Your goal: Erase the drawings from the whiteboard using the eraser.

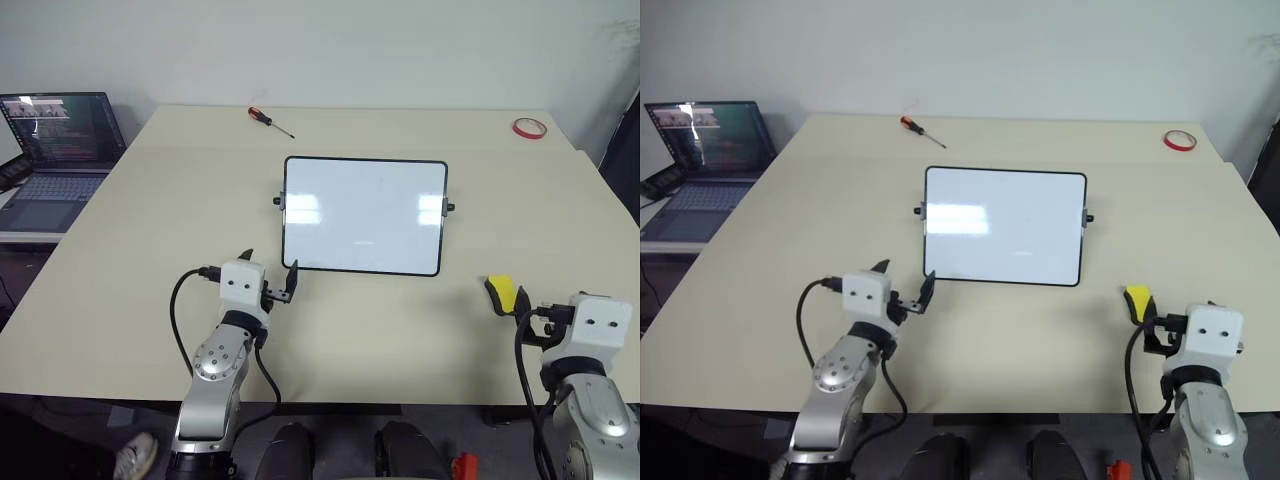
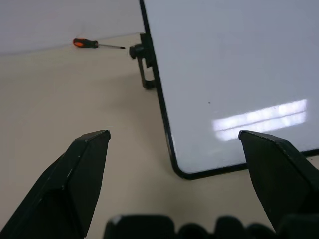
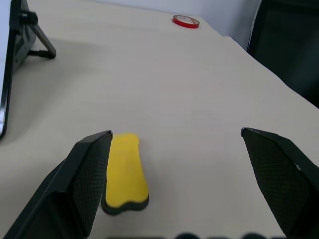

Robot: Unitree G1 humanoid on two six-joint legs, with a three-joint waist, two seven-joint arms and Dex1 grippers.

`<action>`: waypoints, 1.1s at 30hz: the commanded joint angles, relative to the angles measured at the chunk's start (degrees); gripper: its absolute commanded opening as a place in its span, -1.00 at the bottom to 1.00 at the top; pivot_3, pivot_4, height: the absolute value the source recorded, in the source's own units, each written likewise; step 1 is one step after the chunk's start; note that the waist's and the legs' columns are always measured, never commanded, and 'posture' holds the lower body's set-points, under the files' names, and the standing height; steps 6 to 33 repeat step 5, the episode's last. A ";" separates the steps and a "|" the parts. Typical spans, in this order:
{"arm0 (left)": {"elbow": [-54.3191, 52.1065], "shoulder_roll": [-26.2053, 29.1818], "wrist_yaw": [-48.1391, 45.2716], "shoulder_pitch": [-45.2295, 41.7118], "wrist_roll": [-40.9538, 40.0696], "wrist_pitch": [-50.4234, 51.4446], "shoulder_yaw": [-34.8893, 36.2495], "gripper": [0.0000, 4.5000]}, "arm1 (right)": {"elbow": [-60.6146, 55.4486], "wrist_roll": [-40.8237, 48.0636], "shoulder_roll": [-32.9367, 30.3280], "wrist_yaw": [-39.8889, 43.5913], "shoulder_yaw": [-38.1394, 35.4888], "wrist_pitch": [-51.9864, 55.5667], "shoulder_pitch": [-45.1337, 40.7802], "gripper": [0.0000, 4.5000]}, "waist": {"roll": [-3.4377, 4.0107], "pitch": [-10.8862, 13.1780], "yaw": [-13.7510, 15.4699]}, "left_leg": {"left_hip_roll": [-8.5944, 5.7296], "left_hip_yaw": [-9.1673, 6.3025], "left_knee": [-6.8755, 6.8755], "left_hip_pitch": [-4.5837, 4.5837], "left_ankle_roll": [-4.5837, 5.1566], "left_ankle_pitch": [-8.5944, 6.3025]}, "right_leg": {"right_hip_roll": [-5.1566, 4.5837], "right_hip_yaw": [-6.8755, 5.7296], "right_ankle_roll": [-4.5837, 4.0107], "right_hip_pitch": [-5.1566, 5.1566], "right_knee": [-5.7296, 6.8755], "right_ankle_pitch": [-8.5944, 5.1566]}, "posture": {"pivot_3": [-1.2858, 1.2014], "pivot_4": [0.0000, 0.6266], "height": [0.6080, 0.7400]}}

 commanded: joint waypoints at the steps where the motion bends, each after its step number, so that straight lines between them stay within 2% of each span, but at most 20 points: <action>1: -2.53 -0.02 0.27 0.17 0.20 -1.01 -0.82 1.00 | -1.90 -0.43 -0.13 -0.12 1.11 -2.33 0.68 0.99 | 0.00 0.00 0.00 | 0.00 -0.01 0.00 0.00 0.00 0.00 | 0.00 -0.01 0.00 0.00 0.00 0.00 | 0.03 -0.52 1.00; 33: -4.35 -0.33 0.85 0.64 0.63 -0.02 -1.68 1.00 | -2.82 -0.43 0.32 -0.32 2.65 -1.88 0.60 0.99 | 0.00 0.00 0.01 | 0.00 0.00 -0.01 0.00 0.00 0.00 | 0.00 0.00 0.00 0.00 -0.01 0.00 | 0.03 -0.52 1.00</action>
